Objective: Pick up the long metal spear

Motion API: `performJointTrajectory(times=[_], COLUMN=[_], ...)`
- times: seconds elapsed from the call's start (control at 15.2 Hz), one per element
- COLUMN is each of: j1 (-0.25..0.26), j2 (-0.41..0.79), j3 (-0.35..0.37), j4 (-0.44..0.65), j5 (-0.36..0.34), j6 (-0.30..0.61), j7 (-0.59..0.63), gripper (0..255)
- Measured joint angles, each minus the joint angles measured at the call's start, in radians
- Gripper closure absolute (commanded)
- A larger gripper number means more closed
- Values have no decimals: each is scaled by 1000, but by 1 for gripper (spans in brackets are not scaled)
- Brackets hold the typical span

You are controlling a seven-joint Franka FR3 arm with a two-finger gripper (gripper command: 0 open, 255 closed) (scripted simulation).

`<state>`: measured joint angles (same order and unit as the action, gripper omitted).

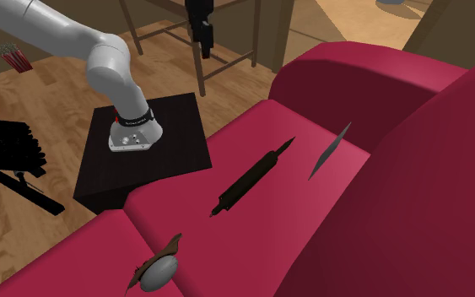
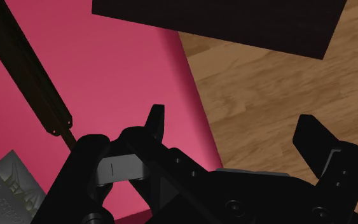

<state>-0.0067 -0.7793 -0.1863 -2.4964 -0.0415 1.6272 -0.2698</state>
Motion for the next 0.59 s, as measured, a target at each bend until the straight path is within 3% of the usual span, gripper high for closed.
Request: performJointTrajectory(times=[0.59], j1=[-31], j2=[130], j3=[-176], j4=[-115], j5=[-133], j6=[280], j7=[-237], gripper=[0])
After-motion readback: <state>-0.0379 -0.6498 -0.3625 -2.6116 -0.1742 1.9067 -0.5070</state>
